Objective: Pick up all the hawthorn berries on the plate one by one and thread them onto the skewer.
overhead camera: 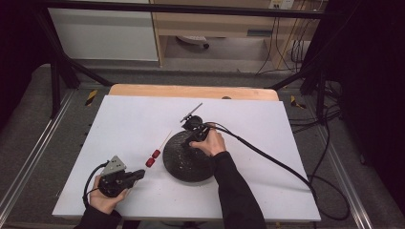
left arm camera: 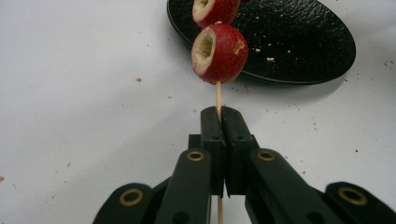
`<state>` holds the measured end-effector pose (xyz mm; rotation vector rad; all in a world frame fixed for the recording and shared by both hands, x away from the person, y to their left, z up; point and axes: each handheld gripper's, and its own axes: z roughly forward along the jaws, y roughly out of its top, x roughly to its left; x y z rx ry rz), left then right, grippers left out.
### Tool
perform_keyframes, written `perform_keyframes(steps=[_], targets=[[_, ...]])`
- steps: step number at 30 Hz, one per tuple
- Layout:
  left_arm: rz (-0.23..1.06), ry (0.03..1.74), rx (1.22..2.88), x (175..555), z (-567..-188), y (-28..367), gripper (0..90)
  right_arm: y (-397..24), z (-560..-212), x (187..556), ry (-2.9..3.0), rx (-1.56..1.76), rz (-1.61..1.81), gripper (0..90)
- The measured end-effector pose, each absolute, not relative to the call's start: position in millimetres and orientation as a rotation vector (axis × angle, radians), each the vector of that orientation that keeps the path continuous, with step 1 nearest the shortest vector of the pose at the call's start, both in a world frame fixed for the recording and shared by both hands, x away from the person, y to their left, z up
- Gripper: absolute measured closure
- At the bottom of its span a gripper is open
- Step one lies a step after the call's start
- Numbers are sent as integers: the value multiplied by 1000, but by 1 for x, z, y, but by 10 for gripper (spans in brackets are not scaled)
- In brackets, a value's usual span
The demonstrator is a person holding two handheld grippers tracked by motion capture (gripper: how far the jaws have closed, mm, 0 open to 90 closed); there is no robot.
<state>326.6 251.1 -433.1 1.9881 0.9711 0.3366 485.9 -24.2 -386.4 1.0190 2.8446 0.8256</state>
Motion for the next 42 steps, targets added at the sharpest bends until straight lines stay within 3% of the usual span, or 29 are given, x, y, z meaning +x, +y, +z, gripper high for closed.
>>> perform_keyframes(steps=[26, 42], targets=[[342, 962, 1985, 324, -432, 246, 884, -65, -373, 460, 2710, 1129, 1112, 628], [345, 957, 1963, 322, -431, 239, 884, -85, -388, 440, 2453, 1252, 1473, 628]])
